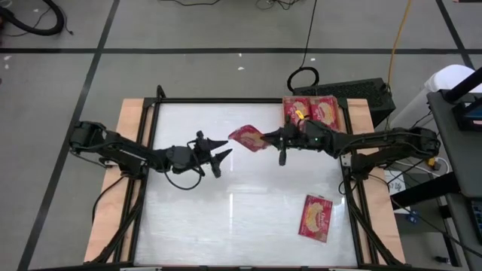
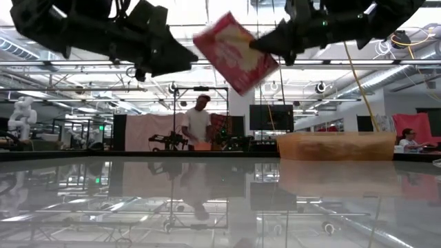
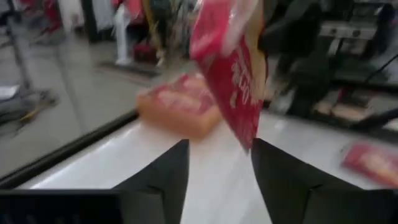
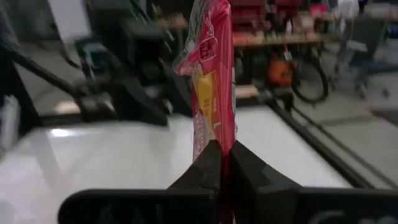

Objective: Sort popcorn bags into baskets
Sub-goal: Put the red popcorn bag into the orange bin

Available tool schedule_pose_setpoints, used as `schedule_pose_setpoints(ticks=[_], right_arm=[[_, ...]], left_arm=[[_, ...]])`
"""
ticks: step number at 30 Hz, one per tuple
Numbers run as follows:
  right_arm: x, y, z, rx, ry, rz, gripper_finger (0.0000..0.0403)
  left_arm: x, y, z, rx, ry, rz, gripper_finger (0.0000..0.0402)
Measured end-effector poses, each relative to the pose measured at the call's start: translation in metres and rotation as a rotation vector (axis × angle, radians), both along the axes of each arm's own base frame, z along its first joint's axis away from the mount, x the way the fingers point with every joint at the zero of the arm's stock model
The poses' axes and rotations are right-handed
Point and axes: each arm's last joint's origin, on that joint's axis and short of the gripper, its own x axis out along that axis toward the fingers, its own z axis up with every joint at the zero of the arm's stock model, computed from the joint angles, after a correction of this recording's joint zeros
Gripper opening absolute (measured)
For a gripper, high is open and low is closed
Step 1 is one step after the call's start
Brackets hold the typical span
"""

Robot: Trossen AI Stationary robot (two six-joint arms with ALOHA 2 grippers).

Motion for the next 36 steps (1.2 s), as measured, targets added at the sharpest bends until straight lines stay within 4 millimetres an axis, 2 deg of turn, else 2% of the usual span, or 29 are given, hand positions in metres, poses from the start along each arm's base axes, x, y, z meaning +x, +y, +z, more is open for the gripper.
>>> schedule_pose_setpoints(ticks=[3,10,15,20,27,32,36], right_arm=[[0.002,0.004,0.008,-0.012,-0.086,0.018,0.0001],[0.009,0.009,0.013,-0.045,-0.208,0.037,0.0001],[0.015,0.005,0.012,-0.083,-0.268,-0.021,0.0001],[0.020,0.002,0.013,-0.116,-0.359,-0.032,0.0001],[0.030,-0.003,-0.001,-0.153,-0.391,-0.046,0.0000],[0.036,-0.009,-0.012,-0.144,-0.395,-0.059,0.0000],[0.038,-0.009,-0.016,-0.143,-0.380,-0.057,0.0002]], left_arm=[[-0.002,0.003,-0.004,0.018,-0.070,-0.016,0.0207],[0.000,0.006,0.007,0.086,-0.197,-0.043,0.0284],[-0.001,0.010,0.014,0.169,-0.247,-0.040,0.0308],[0.000,0.030,0.015,0.191,-0.263,-0.093,0.0299],[-0.004,0.061,0.018,0.169,-0.306,-0.136,0.0268],[-0.006,0.070,0.021,0.177,-0.345,-0.233,0.0250],[-0.007,0.073,0.022,0.208,-0.345,-0.269,0.0199]])
